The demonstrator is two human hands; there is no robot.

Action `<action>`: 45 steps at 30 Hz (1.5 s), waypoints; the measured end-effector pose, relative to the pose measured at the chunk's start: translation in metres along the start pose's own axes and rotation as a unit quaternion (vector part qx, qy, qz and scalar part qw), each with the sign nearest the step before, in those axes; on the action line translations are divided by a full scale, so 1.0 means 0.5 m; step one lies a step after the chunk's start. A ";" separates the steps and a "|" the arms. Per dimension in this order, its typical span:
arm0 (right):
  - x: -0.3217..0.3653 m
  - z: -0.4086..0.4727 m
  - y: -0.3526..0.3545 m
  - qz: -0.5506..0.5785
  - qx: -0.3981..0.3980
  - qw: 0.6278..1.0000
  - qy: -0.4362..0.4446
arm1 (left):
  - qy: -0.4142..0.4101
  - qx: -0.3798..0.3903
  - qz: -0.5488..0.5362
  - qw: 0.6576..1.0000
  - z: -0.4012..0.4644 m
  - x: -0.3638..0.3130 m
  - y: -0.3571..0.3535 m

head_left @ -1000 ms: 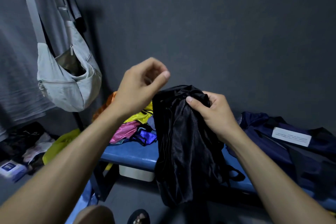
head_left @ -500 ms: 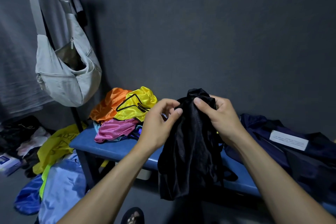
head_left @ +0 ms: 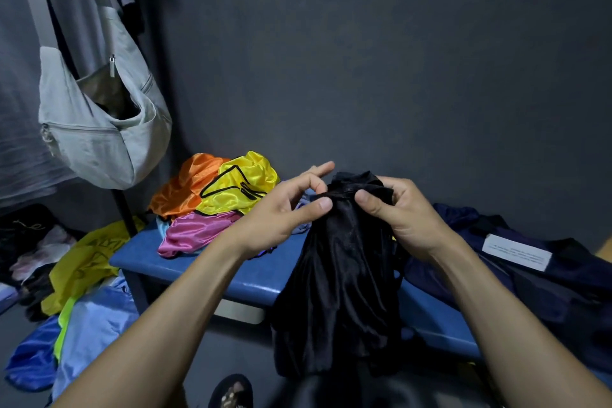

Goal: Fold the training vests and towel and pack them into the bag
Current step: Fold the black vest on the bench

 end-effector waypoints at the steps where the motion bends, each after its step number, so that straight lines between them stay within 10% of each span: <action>1: 0.001 0.001 0.004 -0.001 0.003 1.000 -0.005 | 0.001 0.018 -0.006 1.000 0.002 -0.004 0.001; 15: -0.020 -0.012 0.039 -0.086 -0.068 0.994 -0.004 | -0.147 -0.007 0.361 0.921 0.036 -0.080 0.009; 24: -0.020 0.025 0.057 -0.076 0.095 0.989 -0.080 | -0.162 0.105 0.417 0.888 0.054 -0.111 0.040; 35: -0.254 0.199 0.137 -0.196 0.112 0.922 -0.314 | 0.014 0.234 0.456 0.859 0.263 0.192 0.073; 41: -0.451 0.293 0.191 -0.254 -0.042 0.886 -0.386 | 0.080 0.130 0.521 0.840 0.324 0.410 0.082; 45: -0.501 0.311 0.227 -0.318 -0.048 0.864 -0.387 | 0.059 0.012 0.401 0.914 0.274 0.413 0.129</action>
Point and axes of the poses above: each hand's wrist, its own z-axis towards the middle knuckle, its own y-axis out of the back of the hand, x = y × z, the point moved 4 cm from there along z, towards the middle knuckle
